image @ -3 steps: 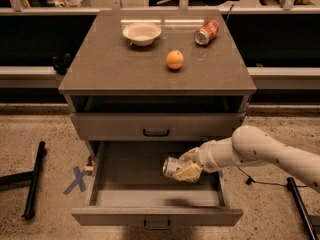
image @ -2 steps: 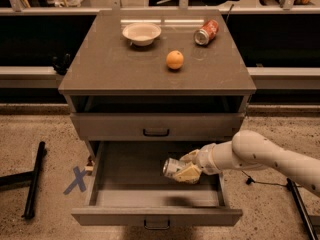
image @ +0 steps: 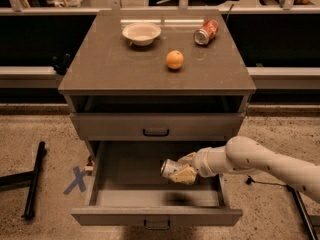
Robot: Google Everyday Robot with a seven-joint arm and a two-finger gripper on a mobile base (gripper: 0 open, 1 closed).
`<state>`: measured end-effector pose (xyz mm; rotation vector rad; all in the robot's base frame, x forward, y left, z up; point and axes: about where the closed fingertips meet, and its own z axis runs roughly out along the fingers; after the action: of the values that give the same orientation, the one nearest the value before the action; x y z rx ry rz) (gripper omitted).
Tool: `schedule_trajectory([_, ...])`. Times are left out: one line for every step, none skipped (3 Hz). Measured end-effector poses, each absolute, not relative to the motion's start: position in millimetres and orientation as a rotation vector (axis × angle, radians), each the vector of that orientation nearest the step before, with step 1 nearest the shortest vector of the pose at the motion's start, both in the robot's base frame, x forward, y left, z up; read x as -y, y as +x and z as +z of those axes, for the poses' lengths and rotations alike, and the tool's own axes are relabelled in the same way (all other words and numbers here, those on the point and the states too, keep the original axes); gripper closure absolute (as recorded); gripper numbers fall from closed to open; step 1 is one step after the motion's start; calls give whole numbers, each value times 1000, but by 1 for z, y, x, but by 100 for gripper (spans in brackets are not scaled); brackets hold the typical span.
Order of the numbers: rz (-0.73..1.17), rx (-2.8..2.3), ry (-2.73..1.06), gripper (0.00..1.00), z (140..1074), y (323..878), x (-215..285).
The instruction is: Place 7up can into middle drawer
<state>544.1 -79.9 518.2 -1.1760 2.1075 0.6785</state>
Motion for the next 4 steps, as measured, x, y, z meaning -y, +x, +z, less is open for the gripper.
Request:
schedule_trajectory([684,-2122,-1171,28,504,549,79])
schedule_trajectory([690,-2135,-1174,4,490,554,82])
schedule_trajectory([681,-2142,-1165,0,484,556,90])
schedule_trajectory([680,-2142,-1164,0,483,556,90])
